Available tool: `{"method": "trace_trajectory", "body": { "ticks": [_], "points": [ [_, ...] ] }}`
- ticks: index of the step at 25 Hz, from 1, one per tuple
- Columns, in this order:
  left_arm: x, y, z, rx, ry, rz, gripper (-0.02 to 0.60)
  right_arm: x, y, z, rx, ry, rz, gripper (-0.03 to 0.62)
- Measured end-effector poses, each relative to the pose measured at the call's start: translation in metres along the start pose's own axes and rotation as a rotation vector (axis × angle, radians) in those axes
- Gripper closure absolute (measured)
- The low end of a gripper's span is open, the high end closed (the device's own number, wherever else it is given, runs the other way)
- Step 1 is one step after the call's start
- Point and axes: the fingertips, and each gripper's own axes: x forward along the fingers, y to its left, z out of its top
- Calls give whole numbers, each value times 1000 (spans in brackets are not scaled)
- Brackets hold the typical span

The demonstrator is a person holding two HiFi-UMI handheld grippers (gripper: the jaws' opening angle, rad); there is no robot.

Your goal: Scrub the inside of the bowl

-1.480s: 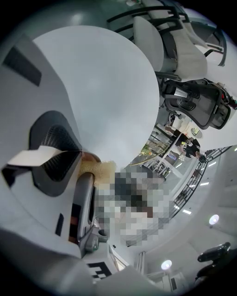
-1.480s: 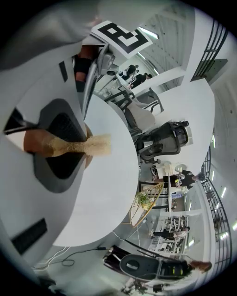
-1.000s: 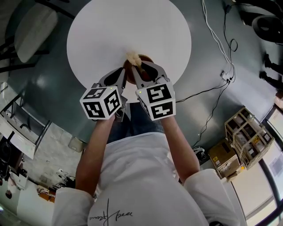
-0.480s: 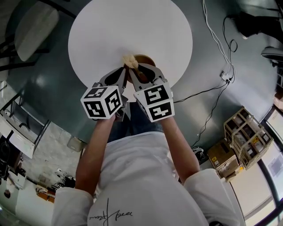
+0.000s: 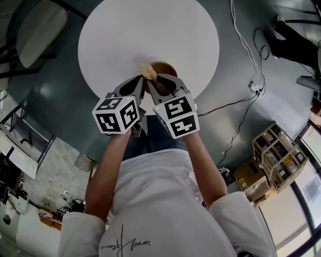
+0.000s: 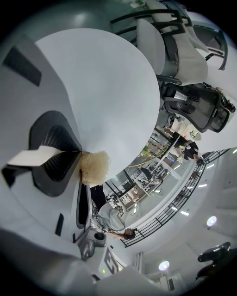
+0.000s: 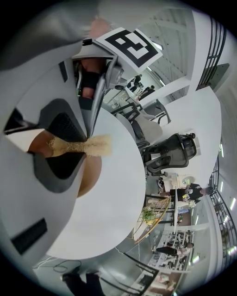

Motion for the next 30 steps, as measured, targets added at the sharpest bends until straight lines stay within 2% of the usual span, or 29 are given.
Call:
{"method": "trace_trajectory", "body": {
  "ticks": [19, 30],
  "points": [
    [2, 0, 4, -20, 0, -14, 569, -2, 0, -11, -73, 90, 28, 508],
    [1, 0, 10, -22, -9, -8, 569, -11, -8, -15, -123, 128, -4, 508]
  ]
}}
